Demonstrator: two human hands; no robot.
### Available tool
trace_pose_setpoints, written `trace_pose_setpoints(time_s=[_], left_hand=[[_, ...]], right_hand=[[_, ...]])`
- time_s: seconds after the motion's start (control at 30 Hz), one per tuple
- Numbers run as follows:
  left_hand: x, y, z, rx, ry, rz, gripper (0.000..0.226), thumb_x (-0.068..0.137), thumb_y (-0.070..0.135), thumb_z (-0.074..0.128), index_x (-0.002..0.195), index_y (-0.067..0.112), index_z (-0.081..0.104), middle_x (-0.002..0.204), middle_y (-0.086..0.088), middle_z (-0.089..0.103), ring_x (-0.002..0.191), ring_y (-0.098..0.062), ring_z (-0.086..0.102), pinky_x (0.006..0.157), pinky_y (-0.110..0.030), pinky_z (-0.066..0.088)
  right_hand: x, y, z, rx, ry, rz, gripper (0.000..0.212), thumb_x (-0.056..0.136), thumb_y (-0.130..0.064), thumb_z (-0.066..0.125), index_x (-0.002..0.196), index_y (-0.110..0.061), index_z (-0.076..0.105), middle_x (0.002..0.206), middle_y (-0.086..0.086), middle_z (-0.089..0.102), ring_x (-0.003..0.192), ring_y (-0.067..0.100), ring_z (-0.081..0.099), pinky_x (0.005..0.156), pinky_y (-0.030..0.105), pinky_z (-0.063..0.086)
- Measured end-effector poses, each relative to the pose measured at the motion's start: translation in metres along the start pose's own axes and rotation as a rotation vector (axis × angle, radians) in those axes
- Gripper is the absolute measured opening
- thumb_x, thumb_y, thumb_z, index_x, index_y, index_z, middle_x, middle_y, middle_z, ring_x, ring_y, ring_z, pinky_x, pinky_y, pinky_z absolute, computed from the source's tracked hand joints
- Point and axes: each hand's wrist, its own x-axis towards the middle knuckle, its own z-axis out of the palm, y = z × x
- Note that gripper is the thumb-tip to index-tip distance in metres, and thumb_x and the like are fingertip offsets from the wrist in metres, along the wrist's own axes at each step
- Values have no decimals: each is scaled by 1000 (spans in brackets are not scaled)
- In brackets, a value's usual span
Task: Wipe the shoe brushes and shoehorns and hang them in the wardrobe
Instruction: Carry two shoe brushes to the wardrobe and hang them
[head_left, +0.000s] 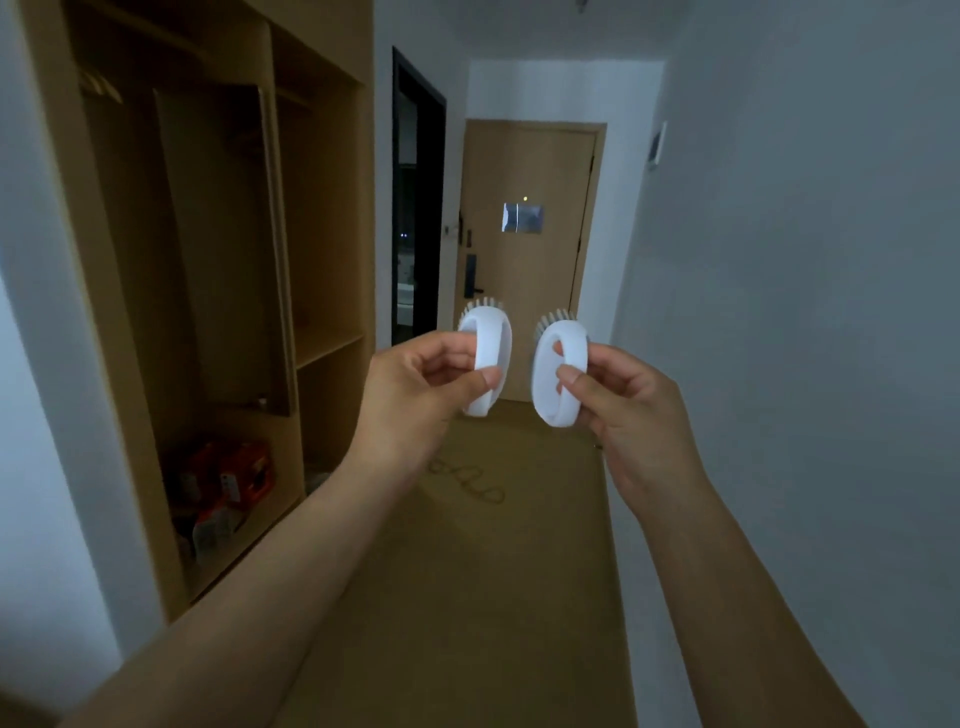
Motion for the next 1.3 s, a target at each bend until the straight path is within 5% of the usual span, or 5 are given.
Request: trace_pose_setpoints(time_s=[0.33, 0.53, 0.67, 0.9, 1.3], left_hand=[[216, -87, 14, 25, -84, 199, 23, 83, 16, 78, 105, 22, 73, 83, 7, 77, 84, -7, 73, 78, -19, 58], [300, -159, 22, 10, -32, 182, 20, 83, 18, 78, 101, 24, 72, 81, 8, 76, 80, -3, 72, 73, -8, 52], [343, -213, 27, 27, -2, 126, 20, 84, 18, 77, 103, 19, 73, 82, 3, 76, 82, -7, 72, 75, -16, 57], [439, -310, 39, 89, 99, 67, 17, 82, 16, 77, 98, 24, 74, 88, 7, 74, 84, -9, 71, 73, -26, 60], [612, -441, 42, 225, 267, -62, 14, 84, 17, 77, 97, 21, 74, 87, 5, 75, 82, -12, 73, 73, -32, 62]], right_hand=[[209, 59, 48, -20, 27, -113, 29, 86, -23, 75, 115, -25, 74, 105, -8, 77, 99, 13, 72, 85, 34, 58], [296, 115, 62, 17, 40, -98, 36, 77, -39, 76, 110, -25, 75, 102, -2, 77, 99, 20, 72, 92, 50, 57], [355, 167, 70, 40, 16, -95, 17, 87, -27, 73, 104, -26, 76, 98, -2, 77, 96, 20, 73, 88, 48, 60], [486, 262, 89, 105, -122, -57, 16, 91, -22, 69, 107, -21, 73, 96, 0, 77, 93, 17, 73, 75, 32, 60], [713, 393, 152, 190, -430, 9, 28, 76, -27, 78, 103, -33, 76, 104, 1, 76, 102, 22, 71, 96, 49, 55]])
